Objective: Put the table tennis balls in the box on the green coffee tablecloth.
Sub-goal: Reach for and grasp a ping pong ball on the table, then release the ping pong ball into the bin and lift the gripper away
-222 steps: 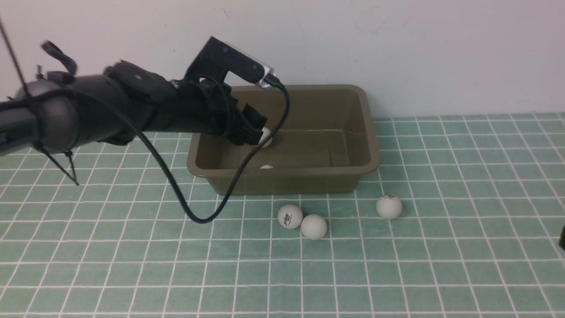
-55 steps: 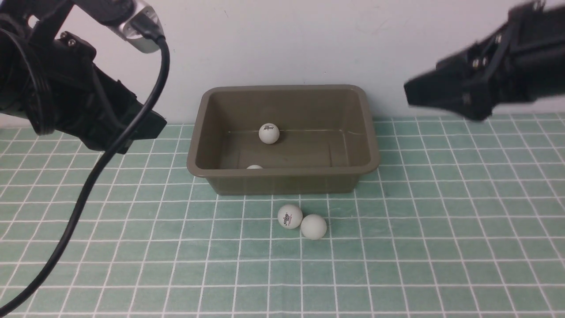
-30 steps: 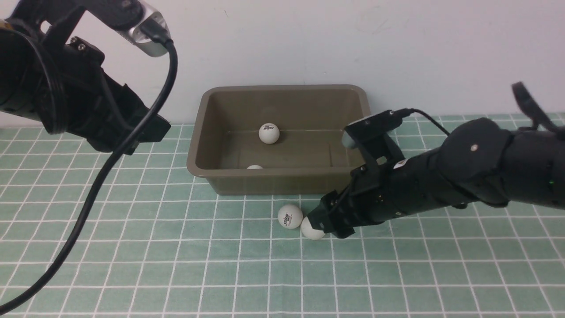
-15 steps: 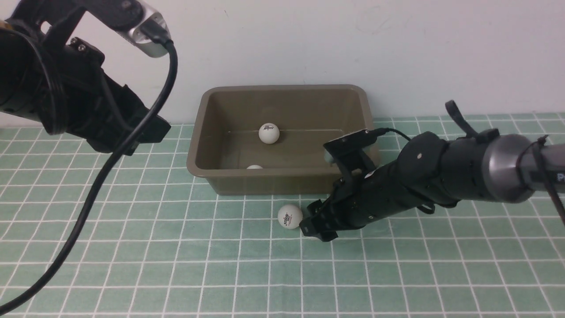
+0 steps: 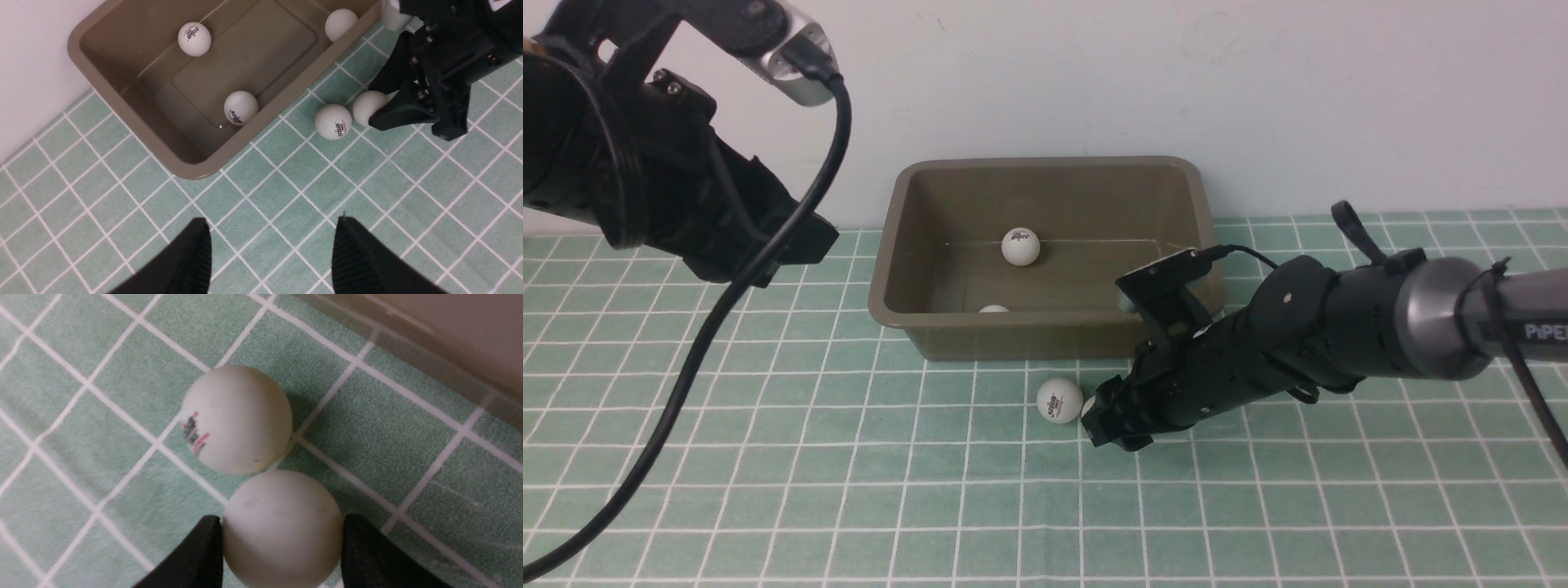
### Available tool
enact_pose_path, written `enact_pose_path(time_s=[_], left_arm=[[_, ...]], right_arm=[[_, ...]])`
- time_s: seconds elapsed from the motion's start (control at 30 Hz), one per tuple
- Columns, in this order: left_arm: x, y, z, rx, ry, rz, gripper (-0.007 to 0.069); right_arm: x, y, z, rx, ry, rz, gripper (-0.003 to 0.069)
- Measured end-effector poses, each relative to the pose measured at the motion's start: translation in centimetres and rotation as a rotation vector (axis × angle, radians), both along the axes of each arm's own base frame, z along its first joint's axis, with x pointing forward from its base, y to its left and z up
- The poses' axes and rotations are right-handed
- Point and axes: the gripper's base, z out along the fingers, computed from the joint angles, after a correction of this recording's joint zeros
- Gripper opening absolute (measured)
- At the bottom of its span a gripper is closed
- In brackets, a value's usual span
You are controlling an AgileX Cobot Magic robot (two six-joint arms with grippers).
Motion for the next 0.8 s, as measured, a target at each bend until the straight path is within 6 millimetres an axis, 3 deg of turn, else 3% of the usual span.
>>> enact_pose_path(time_s=[0.3,0.4,0.53,0.8], left_arm=[[-0.1,0.0,-0.1,-0.005,0.016,0.0,0.0363],[-0.1,-0.1,-0.1,-0.011,0.02,-0.002,0.0363],[-0.2,-0.2,-0.1,-0.028,0.03,-0.006,0.0363],[-0.3,-0.3,-0.1,-0.036,0.043,-0.012,0.0363]], right_arm=[[-3.8,-1.3,9.3,0.031,-0.073,0.147,0.0339],[-3.5,-1.8,10.8,0.043,-0.164,0.109,0.0339],[-0.5,-3.1,11.4,0.054,-0.218,0.018,0.0339],[6.0,-4.8,10.2,0.048,-0.22,-0.068,0.0339]])
